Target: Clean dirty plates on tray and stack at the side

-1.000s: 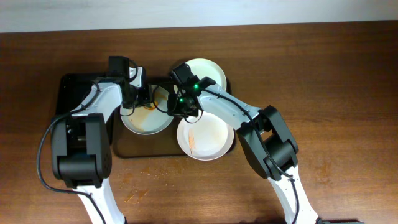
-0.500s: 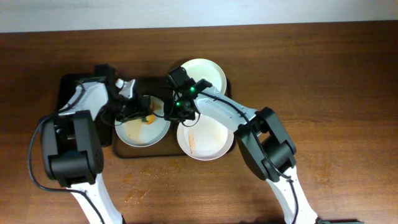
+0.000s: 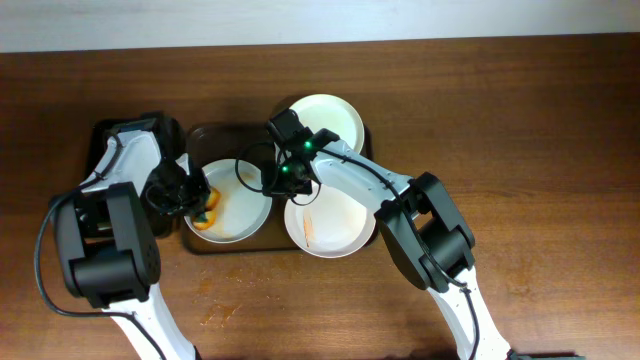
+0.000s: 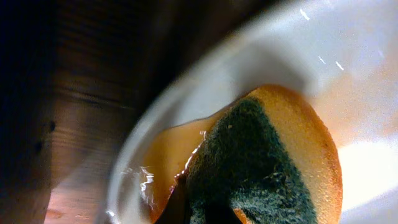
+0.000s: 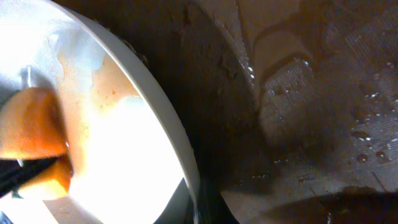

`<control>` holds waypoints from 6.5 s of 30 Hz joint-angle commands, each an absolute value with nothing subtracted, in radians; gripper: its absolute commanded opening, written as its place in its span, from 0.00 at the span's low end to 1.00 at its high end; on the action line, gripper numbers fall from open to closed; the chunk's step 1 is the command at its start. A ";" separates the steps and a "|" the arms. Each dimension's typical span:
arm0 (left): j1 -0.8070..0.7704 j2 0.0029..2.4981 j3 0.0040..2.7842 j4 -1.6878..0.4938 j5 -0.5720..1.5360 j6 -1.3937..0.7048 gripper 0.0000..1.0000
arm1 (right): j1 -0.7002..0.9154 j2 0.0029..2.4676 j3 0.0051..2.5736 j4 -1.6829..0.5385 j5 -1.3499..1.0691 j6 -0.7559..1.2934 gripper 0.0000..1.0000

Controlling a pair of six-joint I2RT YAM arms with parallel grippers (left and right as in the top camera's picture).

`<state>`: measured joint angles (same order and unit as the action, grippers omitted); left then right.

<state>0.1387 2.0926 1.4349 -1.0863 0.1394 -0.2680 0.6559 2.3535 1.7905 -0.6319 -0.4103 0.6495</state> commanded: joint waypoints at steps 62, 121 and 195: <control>0.144 2.196 2.098 -1.320 0.201 -0.103 0.01 | 1.028 2.362 2.420 -1.482 1.172 0.627 0.04; 0.026 2.197 2.076 -1.249 0.115 -0.111 0.01 | -0.166 2.185 2.021 -1.433 -0.015 0.295 0.04; -0.022 2.197 2.075 -1.249 0.085 -0.111 0.01 | 0.508 2.009 1.429 -1.086 -0.170 0.488 0.04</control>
<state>-0.0250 2.1921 2.0827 -1.2518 0.0956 -0.1196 0.4690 2.0205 1.4258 -1.0775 -0.1295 0.4747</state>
